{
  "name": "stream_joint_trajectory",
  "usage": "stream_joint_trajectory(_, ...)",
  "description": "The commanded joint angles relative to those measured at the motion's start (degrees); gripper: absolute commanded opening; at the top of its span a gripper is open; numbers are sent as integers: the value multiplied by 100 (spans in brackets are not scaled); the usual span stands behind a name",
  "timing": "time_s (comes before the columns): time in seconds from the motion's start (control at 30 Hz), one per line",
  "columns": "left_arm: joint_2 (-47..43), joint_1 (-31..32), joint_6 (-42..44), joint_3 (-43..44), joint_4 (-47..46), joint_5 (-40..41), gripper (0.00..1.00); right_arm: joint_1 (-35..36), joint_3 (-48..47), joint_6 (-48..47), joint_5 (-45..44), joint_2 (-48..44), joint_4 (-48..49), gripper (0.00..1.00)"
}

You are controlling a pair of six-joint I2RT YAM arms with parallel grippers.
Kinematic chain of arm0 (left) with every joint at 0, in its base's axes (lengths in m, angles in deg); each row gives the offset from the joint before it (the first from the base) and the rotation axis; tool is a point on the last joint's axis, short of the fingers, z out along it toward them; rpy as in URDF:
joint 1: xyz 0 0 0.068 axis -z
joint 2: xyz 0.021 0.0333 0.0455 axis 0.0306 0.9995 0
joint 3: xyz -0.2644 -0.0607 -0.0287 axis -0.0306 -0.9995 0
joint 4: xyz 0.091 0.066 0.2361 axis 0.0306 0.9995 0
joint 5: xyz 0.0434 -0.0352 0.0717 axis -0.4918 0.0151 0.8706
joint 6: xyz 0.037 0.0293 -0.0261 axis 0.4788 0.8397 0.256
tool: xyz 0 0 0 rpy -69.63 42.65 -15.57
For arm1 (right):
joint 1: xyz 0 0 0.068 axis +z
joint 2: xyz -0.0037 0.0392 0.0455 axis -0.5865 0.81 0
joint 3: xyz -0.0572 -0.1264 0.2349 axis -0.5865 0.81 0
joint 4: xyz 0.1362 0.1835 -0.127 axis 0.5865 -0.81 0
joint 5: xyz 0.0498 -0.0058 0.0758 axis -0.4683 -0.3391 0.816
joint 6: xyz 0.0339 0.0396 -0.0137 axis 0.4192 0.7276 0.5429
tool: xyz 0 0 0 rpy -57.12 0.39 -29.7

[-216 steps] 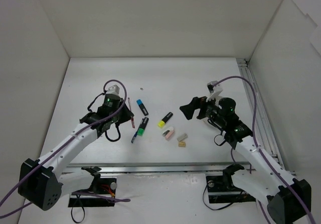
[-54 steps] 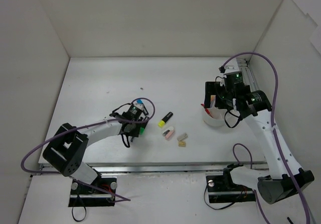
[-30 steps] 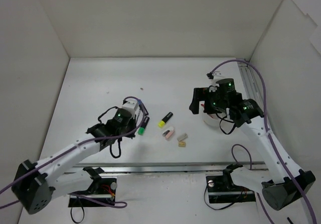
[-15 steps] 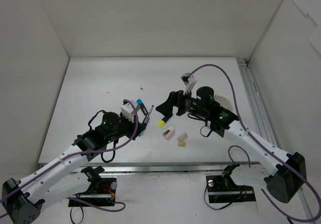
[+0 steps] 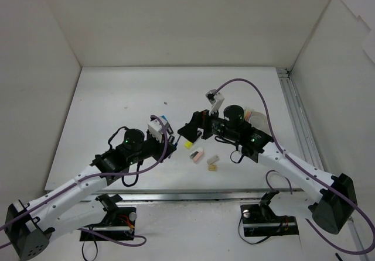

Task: Sort the stationery into containers
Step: Pick up the pen from the center of the board.

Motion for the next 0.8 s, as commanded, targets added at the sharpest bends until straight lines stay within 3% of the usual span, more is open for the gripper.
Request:
stream_joint_trajectory(0.0,2,64,3,301,-690,-351,0,67,75,94,-107,-223,691,98)
stream_joint_trajectory(0.17,-68,64,38,205,-840,-623,0,137,-56,86,280,14,894,92)
stream_joint_trajectory(0.43,-121,64,126,90,-1034,-800,0,242,23,95,421,-64,1035,63)
stream_joint_trajectory(0.53,-51,64,100,134,-1051,-773,0,269,23,68,430,-73,947,63)
stream_joint_trajectory(0.67,2,64,-40,221,-1060,-485,0,304,49,-11,351,-126,675,81)
stream_joint_trajectory(0.77,11,64,-294,300,-981,16,0,295,172,-81,254,-319,552,86)
